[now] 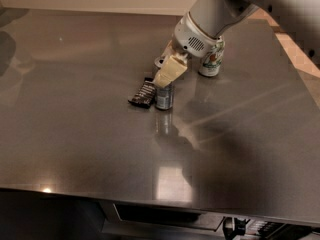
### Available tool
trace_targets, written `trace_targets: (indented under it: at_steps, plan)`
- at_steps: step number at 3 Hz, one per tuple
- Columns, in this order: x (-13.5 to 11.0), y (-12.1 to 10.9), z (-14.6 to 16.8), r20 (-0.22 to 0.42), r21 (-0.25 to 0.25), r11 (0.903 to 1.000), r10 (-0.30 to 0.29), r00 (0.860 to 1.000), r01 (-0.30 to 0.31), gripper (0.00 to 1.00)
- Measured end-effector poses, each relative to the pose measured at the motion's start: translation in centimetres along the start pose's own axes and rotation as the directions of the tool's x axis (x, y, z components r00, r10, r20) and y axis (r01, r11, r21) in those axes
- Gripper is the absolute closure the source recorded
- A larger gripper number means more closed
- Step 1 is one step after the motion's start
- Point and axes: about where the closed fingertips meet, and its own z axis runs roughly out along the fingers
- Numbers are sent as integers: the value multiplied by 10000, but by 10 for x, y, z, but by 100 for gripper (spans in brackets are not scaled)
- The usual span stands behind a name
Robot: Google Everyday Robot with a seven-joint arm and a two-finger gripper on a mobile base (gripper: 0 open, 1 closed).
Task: Move redbull can near rxbar chocolate
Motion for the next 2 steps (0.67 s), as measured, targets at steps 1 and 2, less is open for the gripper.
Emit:
trace_targets:
  at_steps: [1, 2]
  plan:
    - [3, 2, 2, -57, -62, 10000, -12, 10000, 11, 13]
    - [2, 2, 3, -55, -81, 10000, -26, 10000, 26, 0]
